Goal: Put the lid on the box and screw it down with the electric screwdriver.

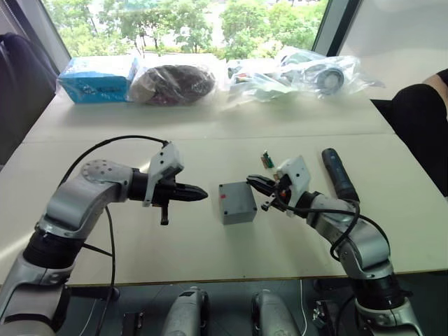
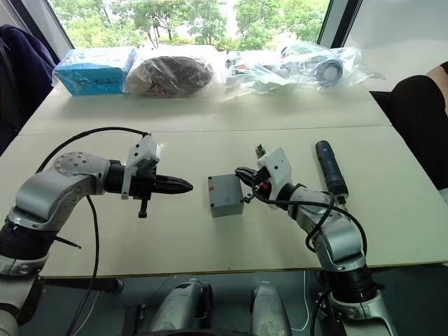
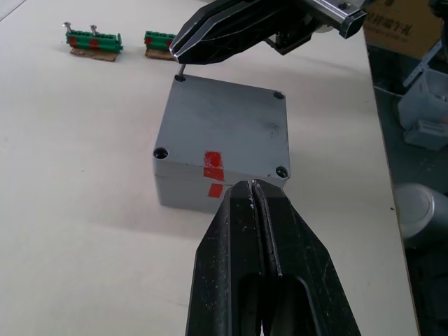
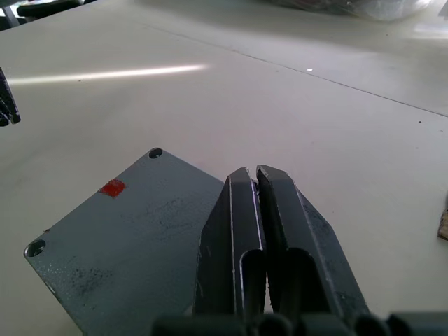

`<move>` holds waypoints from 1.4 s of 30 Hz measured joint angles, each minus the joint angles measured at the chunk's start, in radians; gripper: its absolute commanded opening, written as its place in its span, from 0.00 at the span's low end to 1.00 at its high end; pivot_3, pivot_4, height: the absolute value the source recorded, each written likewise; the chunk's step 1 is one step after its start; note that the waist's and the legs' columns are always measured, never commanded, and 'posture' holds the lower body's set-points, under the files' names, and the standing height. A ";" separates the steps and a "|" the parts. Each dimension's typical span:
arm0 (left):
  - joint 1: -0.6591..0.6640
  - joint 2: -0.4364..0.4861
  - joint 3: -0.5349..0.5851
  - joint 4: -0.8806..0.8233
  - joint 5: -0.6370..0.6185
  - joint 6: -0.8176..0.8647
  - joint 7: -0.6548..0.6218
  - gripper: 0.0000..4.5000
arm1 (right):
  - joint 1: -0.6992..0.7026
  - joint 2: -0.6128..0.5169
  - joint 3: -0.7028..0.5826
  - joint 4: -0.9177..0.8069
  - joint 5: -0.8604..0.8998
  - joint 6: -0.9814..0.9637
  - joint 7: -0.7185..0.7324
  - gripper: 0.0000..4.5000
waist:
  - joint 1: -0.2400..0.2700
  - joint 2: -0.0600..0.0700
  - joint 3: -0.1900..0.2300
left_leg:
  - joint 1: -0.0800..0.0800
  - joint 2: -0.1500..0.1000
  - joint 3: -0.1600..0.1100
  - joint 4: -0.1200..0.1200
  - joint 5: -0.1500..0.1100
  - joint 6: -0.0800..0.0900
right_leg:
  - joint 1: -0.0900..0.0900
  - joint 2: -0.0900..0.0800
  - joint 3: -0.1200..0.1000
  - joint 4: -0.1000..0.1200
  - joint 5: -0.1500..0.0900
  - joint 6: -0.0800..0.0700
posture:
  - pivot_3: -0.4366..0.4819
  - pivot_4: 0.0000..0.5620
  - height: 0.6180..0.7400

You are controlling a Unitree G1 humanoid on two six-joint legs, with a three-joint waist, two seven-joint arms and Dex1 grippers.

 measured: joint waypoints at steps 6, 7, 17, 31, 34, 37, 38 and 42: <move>0.000 -0.009 -0.001 0.001 0.006 -0.014 0.000 0.00 | 0.000 0.001 0.013 0.019 -0.003 -0.004 0.000 0.01 | -0.002 0.000 0.000 | 0.000 0.000 0.000 0.000 0.000 0.000 | 0.000 0.000 0.000 0.000 0.000 0.000 | 0.48 0.27 1.00; 0.000 -0.009 -0.001 0.001 0.007 -0.015 0.001 0.00 | 0.000 0.001 0.013 0.019 -0.004 -0.004 0.000 0.01 | -0.002 0.000 0.000 | 0.000 0.000 0.000 0.000 0.000 0.000 | 0.000 0.000 0.000 0.000 0.000 0.000 | 0.48 0.27 1.00; 0.000 -0.024 -0.001 0.006 0.009 -0.019 0.009 0.00 | -0.003 0.000 0.014 0.032 -0.019 -0.013 0.004 0.68 | -0.003 0.000 0.000 | 0.000 0.000 0.000 0.000 0.000 0.000 | 0.000 0.000 0.000 0.000 0.000 0.000 | 0.48 0.27 1.00; -0.019 -0.110 -0.013 0.052 0.009 -0.042 0.016 0.00 | -0.142 -0.136 -0.298 -0.059 0.210 0.393 -0.062 1.00 | 0.006 0.000 0.000 | 0.000 0.000 0.000 0.000 0.000 0.000 | 0.000 -0.001 0.000 0.000 0.000 0.000 | 0.48 0.27 1.00; -0.058 -0.134 -0.033 0.061 0.009 -0.063 0.000 0.00 | -0.246 -0.278 -0.388 -0.039 0.280 0.591 -0.054 1.00 | 0.014 0.000 0.000 | 0.000 0.000 0.000 0.000 0.000 0.000 | 0.000 -0.001 0.000 0.000 0.000 0.000 | 0.48 0.27 1.00; -0.093 -0.152 -0.064 0.068 0.021 -0.104 -0.031 0.00 | -0.388 -0.426 -0.369 0.105 0.294 0.802 -0.045 1.00 | 0.014 0.000 0.000 | 0.000 0.000 0.001 0.000 0.000 0.000 | 0.000 -0.001 0.000 -0.001 -0.001 -0.003 | 0.48 0.27 1.00; -0.099 -0.153 -0.074 0.068 0.025 -0.111 -0.039 0.00 | -0.409 -0.471 -0.347 0.148 0.293 0.844 -0.035 1.00 | 0.014 0.000 0.000 | 0.000 0.000 0.001 -0.001 0.000 0.000 | 0.000 -0.002 0.000 -0.001 -0.002 -0.004 | 0.48 0.27 1.00; -0.113 -0.154 -0.111 0.063 0.052 -0.152 -0.071 0.00 | -0.462 -0.646 -0.134 0.381 0.274 0.924 0.078 1.00 | 0.014 0.000 0.000 | 0.000 0.000 0.002 -0.001 -0.001 0.001 | 0.000 -0.002 0.001 -0.003 -0.002 -0.004 | 0.48 0.27 1.00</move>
